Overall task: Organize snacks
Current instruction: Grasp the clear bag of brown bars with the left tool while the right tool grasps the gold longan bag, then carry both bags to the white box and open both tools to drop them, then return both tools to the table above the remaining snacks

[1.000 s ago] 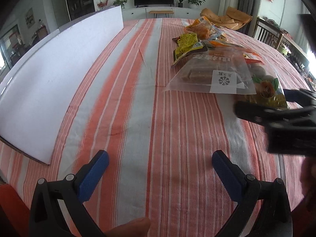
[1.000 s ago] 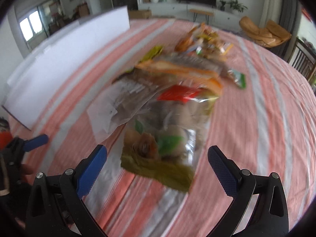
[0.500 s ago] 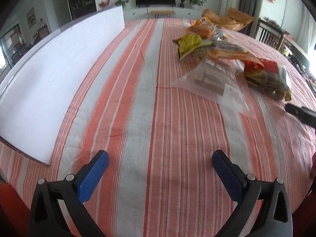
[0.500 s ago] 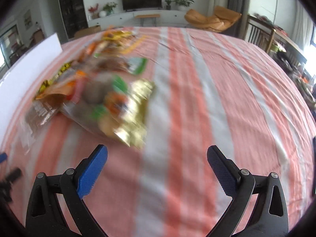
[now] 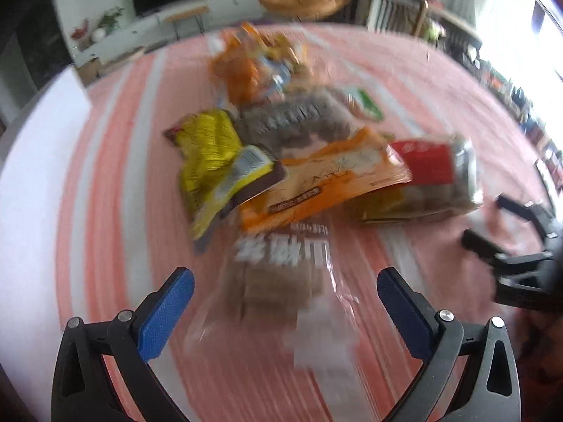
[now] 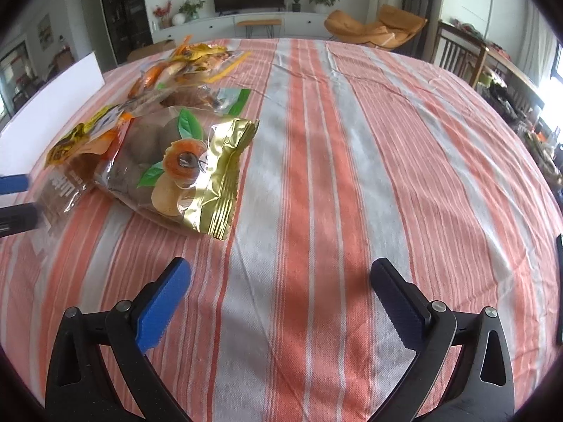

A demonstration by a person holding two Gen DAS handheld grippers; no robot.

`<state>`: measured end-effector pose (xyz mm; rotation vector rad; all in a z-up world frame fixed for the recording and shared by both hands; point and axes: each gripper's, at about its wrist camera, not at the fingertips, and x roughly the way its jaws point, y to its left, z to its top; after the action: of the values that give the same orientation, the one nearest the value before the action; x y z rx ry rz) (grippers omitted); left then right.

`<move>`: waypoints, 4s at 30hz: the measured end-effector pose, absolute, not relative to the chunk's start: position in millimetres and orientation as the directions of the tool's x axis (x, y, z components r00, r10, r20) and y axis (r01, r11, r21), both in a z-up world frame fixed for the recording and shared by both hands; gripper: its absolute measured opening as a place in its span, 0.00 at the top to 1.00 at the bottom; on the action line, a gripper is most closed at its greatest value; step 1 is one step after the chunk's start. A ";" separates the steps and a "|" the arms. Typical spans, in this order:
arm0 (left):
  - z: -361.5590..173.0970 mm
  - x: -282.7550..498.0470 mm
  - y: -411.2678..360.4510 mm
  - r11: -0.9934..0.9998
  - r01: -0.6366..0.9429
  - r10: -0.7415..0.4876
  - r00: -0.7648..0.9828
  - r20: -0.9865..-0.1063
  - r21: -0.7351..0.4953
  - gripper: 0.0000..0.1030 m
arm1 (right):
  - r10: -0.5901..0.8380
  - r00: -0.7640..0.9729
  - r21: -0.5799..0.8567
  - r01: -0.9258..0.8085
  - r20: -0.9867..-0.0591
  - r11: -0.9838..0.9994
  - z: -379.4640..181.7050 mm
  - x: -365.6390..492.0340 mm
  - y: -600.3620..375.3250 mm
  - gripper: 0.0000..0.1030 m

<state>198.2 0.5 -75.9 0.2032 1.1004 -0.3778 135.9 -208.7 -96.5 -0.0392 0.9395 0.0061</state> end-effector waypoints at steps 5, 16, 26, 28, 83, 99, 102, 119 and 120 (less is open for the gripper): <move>-83.6 197.1 -4.7 0.922 0.386 -0.192 0.417 -0.888 -0.018 0.42 | -0.011 0.590 -0.031 -0.022 -0.807 0.999 -95.9 134.6 -209.9 0.00; -82.2 76.4 57.1 0.944 0.285 -0.275 0.407 -0.871 -0.165 0.26 | -0.011 0.590 -0.031 -0.023 -0.807 0.999 -95.9 134.6 -210.1 0.00; -91.5 86.2 51.2 0.963 0.267 -0.155 0.505 -0.849 -0.017 0.06 | -0.010 0.590 -0.029 -0.023 -0.807 0.999 -95.8 134.6 -210.2 0.00; -93.1 81.4 54.6 0.964 0.265 -0.149 0.518 -0.842 -0.007 0.05 | -0.009 0.590 -0.029 -0.024 -0.807 0.999 -95.2 133.9 -210.3 0.00; -46.7 71.9 131.7 0.922 0.142 -0.380 0.510 -0.771 -0.360 0.46 | 0.249 0.304 0.167 -0.272 -0.919 0.948 -47.8 114.2 -218.3 0.30; 33.7 104.6 375.0 0.943 -0.323 0.141 0.613 -0.777 -0.084 0.27 | 0.719 0.259 0.428 -0.657 -0.645 0.621 85.7 207.1 132.8 0.18; 31.3 92.1 395.0 0.919 -0.381 0.184 0.634 -0.751 -0.096 0.22 | 0.727 0.255 0.454 -0.639 -0.638 0.622 79.1 213.8 170.7 0.01; -8.1 88.4 117.4 0.922 0.223 -0.386 0.582 -0.716 -0.316 0.02 | 0.055 0.618 -0.076 -0.183 -0.784 0.980 -60.8 164.3 -176.7 0.01; -26.1 99.1 103.6 0.928 0.216 -0.373 0.556 -0.743 -0.304 0.02 | 0.027 0.620 -0.092 -0.161 -0.784 0.983 -63.1 160.5 -190.3 0.01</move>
<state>99.1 103.6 -26.1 -0.1859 0.9180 -0.3495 160.5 -190.3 -63.1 -0.1593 0.8967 0.1086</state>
